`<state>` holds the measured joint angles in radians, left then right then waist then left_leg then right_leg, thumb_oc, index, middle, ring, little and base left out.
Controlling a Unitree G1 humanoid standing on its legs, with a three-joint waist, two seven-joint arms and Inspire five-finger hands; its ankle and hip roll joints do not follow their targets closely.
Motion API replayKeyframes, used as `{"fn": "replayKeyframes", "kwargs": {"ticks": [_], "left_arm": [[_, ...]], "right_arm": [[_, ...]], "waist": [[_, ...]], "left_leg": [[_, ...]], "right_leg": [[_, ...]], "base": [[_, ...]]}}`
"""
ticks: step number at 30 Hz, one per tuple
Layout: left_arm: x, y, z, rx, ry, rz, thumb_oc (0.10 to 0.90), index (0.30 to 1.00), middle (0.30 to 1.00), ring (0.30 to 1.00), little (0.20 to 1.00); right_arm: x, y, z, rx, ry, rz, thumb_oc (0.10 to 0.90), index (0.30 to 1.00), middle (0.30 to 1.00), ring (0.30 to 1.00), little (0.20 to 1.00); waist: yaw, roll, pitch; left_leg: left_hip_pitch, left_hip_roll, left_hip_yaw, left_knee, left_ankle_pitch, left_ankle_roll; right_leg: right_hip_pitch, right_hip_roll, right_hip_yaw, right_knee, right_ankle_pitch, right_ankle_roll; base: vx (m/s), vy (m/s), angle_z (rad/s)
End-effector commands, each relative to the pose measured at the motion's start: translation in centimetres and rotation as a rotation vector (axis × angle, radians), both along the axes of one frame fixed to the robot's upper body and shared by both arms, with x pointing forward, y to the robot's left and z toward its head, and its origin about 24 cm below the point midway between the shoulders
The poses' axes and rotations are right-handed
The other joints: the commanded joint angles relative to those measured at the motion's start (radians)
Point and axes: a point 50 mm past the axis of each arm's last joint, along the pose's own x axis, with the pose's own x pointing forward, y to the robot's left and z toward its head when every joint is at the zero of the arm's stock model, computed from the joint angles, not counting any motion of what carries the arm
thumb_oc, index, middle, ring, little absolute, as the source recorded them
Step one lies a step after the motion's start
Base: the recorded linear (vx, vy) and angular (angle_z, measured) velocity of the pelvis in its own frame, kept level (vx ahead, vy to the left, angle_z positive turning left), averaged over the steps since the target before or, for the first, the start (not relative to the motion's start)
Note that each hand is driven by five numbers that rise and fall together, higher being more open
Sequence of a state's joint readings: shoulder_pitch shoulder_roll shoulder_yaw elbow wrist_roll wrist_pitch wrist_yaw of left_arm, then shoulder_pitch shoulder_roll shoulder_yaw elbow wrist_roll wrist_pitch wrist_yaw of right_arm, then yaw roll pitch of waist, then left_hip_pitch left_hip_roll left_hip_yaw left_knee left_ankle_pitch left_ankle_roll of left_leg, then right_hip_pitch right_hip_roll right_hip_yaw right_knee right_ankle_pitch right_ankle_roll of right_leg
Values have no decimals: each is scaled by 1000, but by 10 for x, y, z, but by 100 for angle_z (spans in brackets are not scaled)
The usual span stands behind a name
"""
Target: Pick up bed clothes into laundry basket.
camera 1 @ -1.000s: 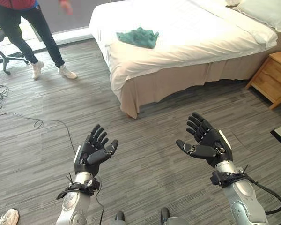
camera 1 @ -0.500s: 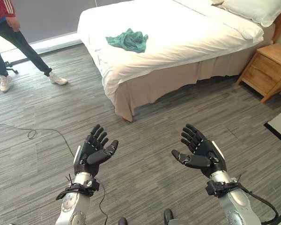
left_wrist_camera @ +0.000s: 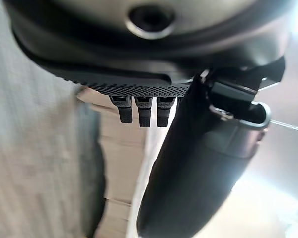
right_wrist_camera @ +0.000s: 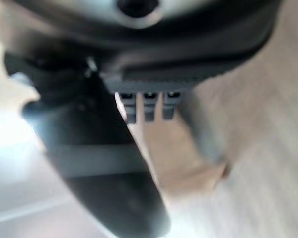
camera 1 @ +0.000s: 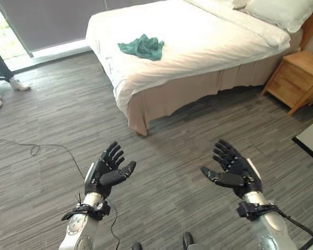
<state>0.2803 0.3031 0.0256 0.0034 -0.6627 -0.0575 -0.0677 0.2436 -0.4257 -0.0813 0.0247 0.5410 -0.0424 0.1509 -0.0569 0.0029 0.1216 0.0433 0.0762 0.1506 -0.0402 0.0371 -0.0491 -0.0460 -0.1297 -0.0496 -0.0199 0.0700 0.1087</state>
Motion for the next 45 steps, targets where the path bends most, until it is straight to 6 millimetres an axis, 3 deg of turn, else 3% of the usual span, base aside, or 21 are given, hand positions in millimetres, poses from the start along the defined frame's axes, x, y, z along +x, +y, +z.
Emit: {"fn": "replayKeyframes", "kwargs": {"ticks": [1,10,14,17,20,22,25,27,29,30,31,33,34,35,36,37,38,40,41,42,45], "left_arm": [[18,35,62,176,-272,73,800,900,900,900,900],[35,14,72,167,-339,8,800,900,900,900,900],[34,17,71,181,-337,17,800,900,900,900,900],[32,25,69,183,-322,56,800,900,900,900,900],[31,32,64,188,-295,104,800,900,900,900,900],[32,31,66,192,-307,107,800,900,900,900,900],[39,23,75,165,-361,78,800,900,900,900,900],[49,15,83,154,-403,49,800,900,900,900,900],[56,11,87,148,-426,33,800,900,900,900,900],[62,5,93,148,-451,7,800,900,900,900,900],[63,2,93,150,-455,-4,800,900,900,900,900],[66,-8,100,117,-495,-37,800,900,900,900,900],[68,-14,98,90,-492,-49,800,900,900,900,900],[70,-18,98,64,-495,-60,800,900,900,900,900],[72,-24,99,19,-500,-65,800,900,900,900,900],[76,-25,100,-6,-501,-60,800,900,900,900,900],[80,-26,101,3,-495,-62,800,900,900,900,900],[81,-27,101,4,-496,-62,800,900,900,900,900],[80,-22,97,10,-471,-43,800,900,900,900,900],[80,-19,95,4,-465,-24,800,900,900,900,900],[79,-9,93,28,-450,2,800,900,900,900,900]], "right_arm": [[27,11,53,-59,-265,79,800,900,900,900,900],[50,40,74,-47,-360,215,800,900,900,900,900],[52,52,74,-32,-364,256,800,900,900,900,900],[50,59,72,-36,-357,295,800,900,900,900,900],[49,65,67,-27,-342,294,800,900,900,900,900],[47,65,64,-25,-329,295,800,900,900,900,900],[46,53,58,-44,-291,266,800,900,900,900,900],[44,45,55,-60,-277,232,800,900,900,900,900],[43,40,53,-63,-272,205,800,900,900,900,900],[42,36,52,-60,-270,174,800,900,900,900,900],[40,32,51,-59,-266,154,800,900,900,900,900],[35,26,51,-44,-268,127,800,900,900,900,900],[33,22,48,-41,-255,105,800,900,900,900,900],[32,20,47,-32,-254,92,800,900,900,900,900],[33,17,47,-18,-255,72,800,900,900,900,900],[35,15,49,1,-267,51,800,900,900,900,900],[37,13,51,23,-281,22,800,900,900,900,900],[37,13,51,25,-282,21,800,900,900,900,900],[42,18,53,23,-287,36,800,900,900,900,900],[43,22,56,30,-305,50,800,900,900,900,900],[46,29,65,30,-348,84,800,900,900,900,900]], "waist": [[26,-76,22],[26,-62,-47],[38,-58,-38],[47,-41,-11],[40,-5,34],[23,12,54],[-28,16,70],[-78,-3,84],[-109,7,91],[-132,-1,82],[-150,-1,64],[-185,-15,14],[-197,-6,-7],[-201,16,-20],[-200,16,-27],[-191,-3,-20],[-133,-33,32],[-134,-39,32],[-74,-56,58],[-43,-59,72],[11,-46,65]], "left_leg": [[-94,-56,-62,153,-140,23],[-25,-88,-101,32,-78,32],[-31,-102,-106,79,-111,38],[-26,-116,-135,114,-124,63],[28,-136,-151,107,-135,99],[83,-136,-180,70,-147,108],[160,-156,-231,29,-187,101],[231,-190,-291,27,-235,89],[281,-174,-329,24,-273,80],[335,-170,-352,15,-307,71],[367,-164,-370,32,-342,66],[399,-157,-391,97,-348,39],[376,-141,-390,186,-301,7],[331,-117,-358,309,-206,-37],[225,-115,-327,534,-65,-102],[133,-125,-269,708,-2,-133],[-53,-145,-213,968,-47,-94],[-57,-151,-212,968,-42,-92],[-182,-144,-189,947,-82,-39],[-256,-107,-191,905,-95,-26],[-257,39,-156,469,-31,-32]], "right_leg": [[62,-73,-34,61,-119,52],[89,-64,-21,41,-107,50],[89,-90,-45,69,-105,57],[29,-101,-21,279,-103,59],[-80,-130,-10,550,22,44],[-176,-89,13,615,-1,40],[-295,-30,-1,467,-36,37],[-348,-5,-1,228,6,52],[-344,19,-17,111,31,62],[-351,16,-83,36,57,68],[-349,8,-134,39,70,62],[-324,-25,-141,80,94,36],[-301,-19,-136,97,89,16],[-270,15,-120,105,70,-1],[-212,21,-96,100,57,-19],[-161,9,-103,100,33,-45],[-42,33,-69,66,-25,-83],[-44,26,-68,66,-22,-82],[44,38,-30,49,-53,-83],[78,45,-11,46,-79,-84],[157,51,24,44,-140,-57]], "base": [[27,-16,-6],[45,31,0],[48,89,23],[38,145,5],[88,262,22],[251,159,2],[435,44,10],[489,-12,23],[474,-27,81],[696,-98,107],[659,-130,116],[598,-185,86],[647,-183,101],[619,-148,109],[587,-216,93],[682,-349,110],[473,-290,69],[295,-135,-57],[455,-119,-101],[649,-105,-87],[586,110,-106]]}}
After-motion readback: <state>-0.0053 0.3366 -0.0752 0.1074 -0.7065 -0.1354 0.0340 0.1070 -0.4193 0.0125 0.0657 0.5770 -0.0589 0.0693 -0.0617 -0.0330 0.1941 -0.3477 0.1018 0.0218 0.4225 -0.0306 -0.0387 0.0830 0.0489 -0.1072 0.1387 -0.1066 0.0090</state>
